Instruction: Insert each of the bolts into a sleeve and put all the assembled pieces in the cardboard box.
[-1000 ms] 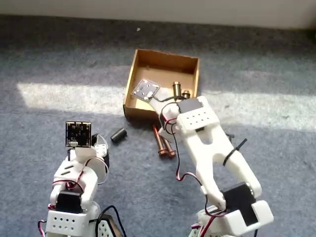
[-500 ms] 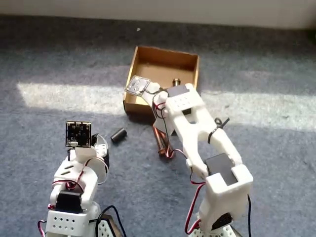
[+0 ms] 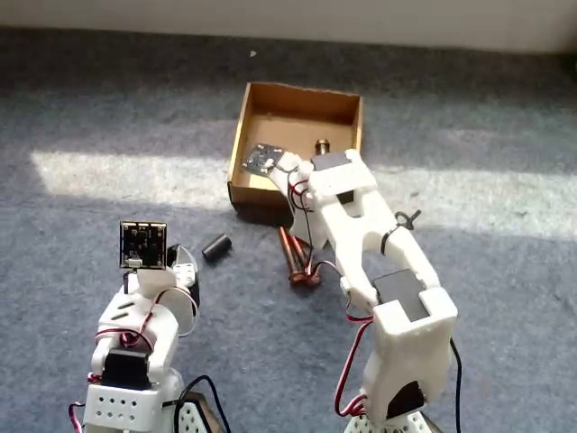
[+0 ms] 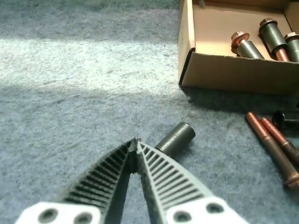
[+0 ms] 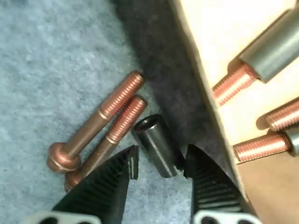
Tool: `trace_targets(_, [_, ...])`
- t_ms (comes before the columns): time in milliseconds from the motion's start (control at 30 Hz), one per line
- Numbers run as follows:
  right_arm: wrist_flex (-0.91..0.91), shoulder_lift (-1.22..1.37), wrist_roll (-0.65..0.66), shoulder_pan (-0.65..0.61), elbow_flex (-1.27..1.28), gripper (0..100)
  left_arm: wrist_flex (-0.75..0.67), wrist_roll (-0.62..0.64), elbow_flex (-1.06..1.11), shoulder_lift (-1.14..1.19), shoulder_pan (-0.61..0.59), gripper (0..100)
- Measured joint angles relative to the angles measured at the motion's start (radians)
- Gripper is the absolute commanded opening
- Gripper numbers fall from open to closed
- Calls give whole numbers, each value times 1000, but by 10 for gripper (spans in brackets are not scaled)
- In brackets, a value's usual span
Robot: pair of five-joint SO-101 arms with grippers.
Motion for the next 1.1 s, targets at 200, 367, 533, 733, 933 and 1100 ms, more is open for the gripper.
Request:
trace_targets(200, [-29,0,-2,5,2,159,0,0,0,0,0,10])
trace_targets(367, [-38,0,-2,5,2,159,0,0,0,0,0,10])
trace_targets(533, [-41,77,-3,5,-3,159,0,0,0,0,0,10])
trace_targets(733, [-41,106,-3,5,-23,22,0,0,0,0,0,10])
trace_targets(933, [-48,123,-5,17,-46,4,0,0,0,0,0,10])
trace_targets(1100, [43,89,-6,15,-63,5,0,0,0,0,0,10])
